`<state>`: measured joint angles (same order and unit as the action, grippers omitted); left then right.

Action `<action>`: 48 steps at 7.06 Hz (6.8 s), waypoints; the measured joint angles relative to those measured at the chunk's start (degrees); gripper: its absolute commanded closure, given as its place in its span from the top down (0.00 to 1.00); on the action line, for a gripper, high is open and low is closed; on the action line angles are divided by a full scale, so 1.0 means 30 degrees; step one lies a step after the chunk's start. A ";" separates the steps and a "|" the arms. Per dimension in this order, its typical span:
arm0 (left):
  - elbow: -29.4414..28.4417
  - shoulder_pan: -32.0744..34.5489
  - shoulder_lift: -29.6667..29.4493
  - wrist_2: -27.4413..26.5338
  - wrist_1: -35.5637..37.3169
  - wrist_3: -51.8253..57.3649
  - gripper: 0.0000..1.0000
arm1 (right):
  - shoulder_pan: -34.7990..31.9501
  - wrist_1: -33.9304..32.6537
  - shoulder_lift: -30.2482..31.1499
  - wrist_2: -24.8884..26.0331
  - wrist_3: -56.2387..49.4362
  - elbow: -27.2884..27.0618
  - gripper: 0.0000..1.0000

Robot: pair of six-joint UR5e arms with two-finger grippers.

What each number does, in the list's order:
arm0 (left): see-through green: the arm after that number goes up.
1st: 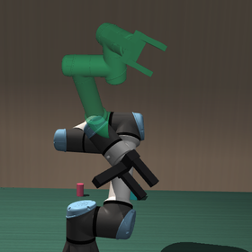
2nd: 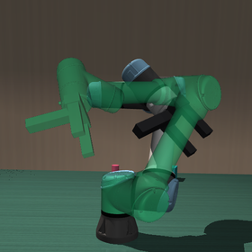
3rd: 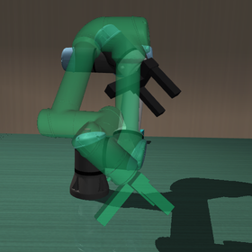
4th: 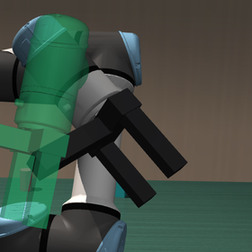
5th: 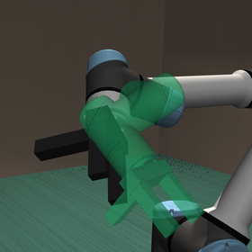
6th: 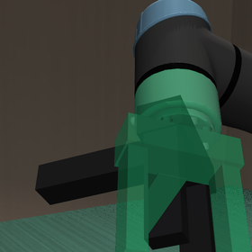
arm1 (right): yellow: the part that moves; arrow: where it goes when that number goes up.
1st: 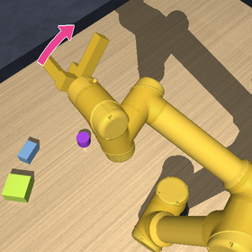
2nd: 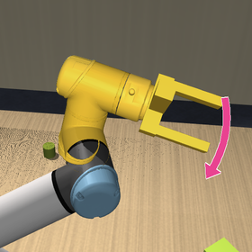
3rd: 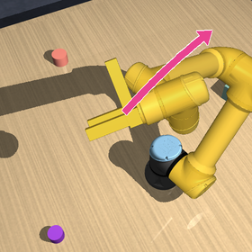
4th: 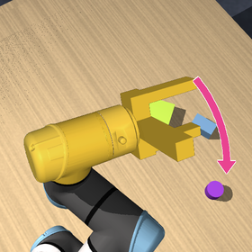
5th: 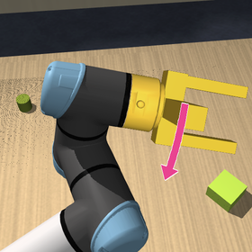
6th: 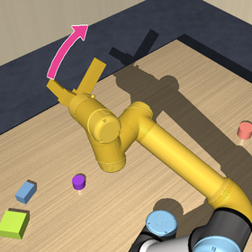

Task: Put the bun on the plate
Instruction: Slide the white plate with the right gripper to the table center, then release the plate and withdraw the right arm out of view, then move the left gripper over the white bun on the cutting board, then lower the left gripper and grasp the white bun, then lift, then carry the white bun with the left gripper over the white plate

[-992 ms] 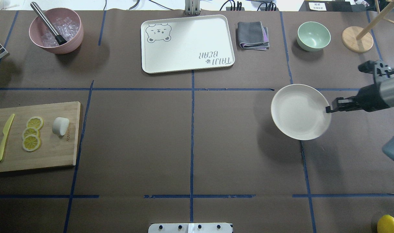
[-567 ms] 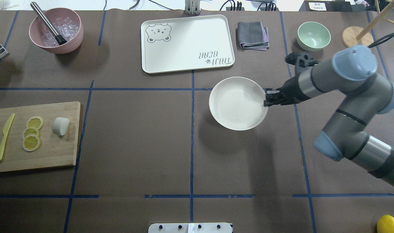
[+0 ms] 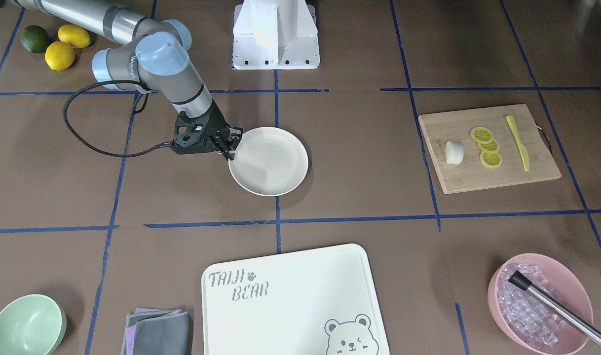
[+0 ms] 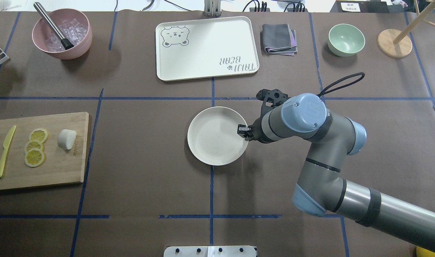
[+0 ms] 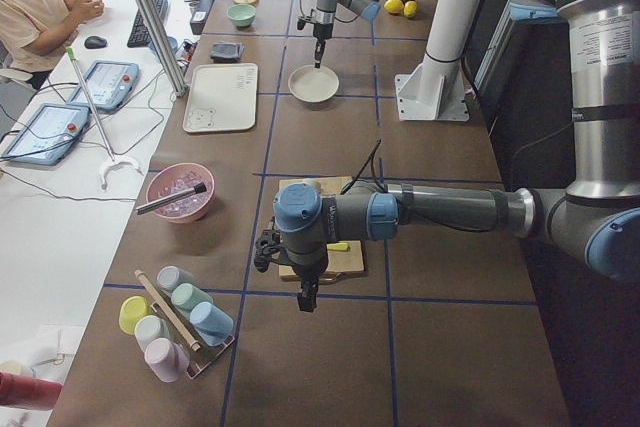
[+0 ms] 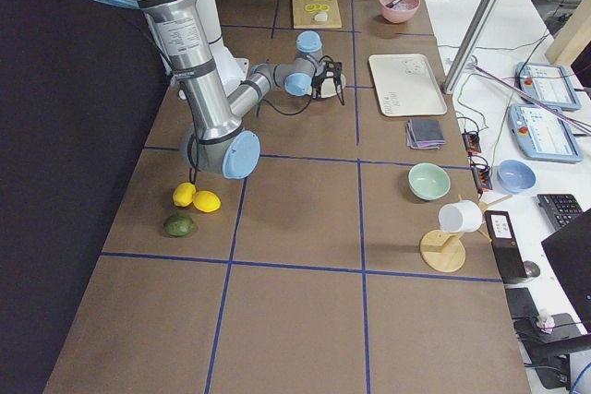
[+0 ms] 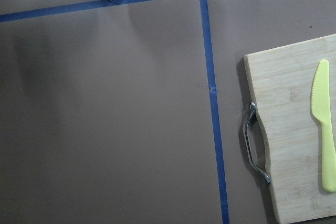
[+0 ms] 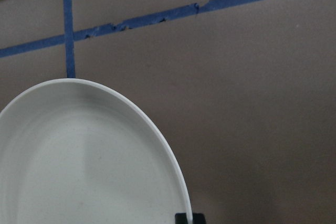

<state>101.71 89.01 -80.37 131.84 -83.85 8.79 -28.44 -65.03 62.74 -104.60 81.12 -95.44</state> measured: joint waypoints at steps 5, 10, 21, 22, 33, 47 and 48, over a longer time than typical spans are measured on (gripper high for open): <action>-0.0034 -0.0012 0.0001 -0.0007 -0.0013 0.0000 1.00 | 0.0501 -0.1633 0.0053 0.1426 0.0613 -0.0292 1.00; -0.0036 -0.0018 -0.0045 -0.0030 -0.0057 0.0037 1.00 | -0.5890 -1.1230 0.5355 -0.3568 -1.3178 -0.7616 1.00; 0.0142 -0.0189 -0.1965 0.0050 -0.1989 -0.0333 1.00 | -2.0163 -0.9191 1.5070 -0.9350 -2.9962 -0.5346 1.00; 0.0010 -0.0290 -0.2283 0.0560 -0.2507 -0.0434 1.00 | -2.0231 -0.9122 1.4948 -0.9585 -2.9658 -0.5164 1.00; -0.0296 -1.4521 -0.4810 -0.4028 -0.9263 -1.7812 1.00 | -2.0257 -0.9056 1.4778 -1.0139 -2.9472 -0.5003 1.00; -0.0396 -1.7446 -1.1972 -0.6129 -0.4885 -2.4818 0.27 | -2.0256 -0.9041 1.4770 -1.0164 -2.9500 -0.5028 1.00; -0.0948 -1.8574 -1.4205 -0.7192 -0.3090 -2.6540 0.27 | -2.0257 -0.9043 1.4770 -1.0164 -2.9501 -0.5022 1.00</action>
<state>98.86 33.29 -122.99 110.26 -93.12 -70.83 -89.21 -92.16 107.05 -135.09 -7.38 -110.50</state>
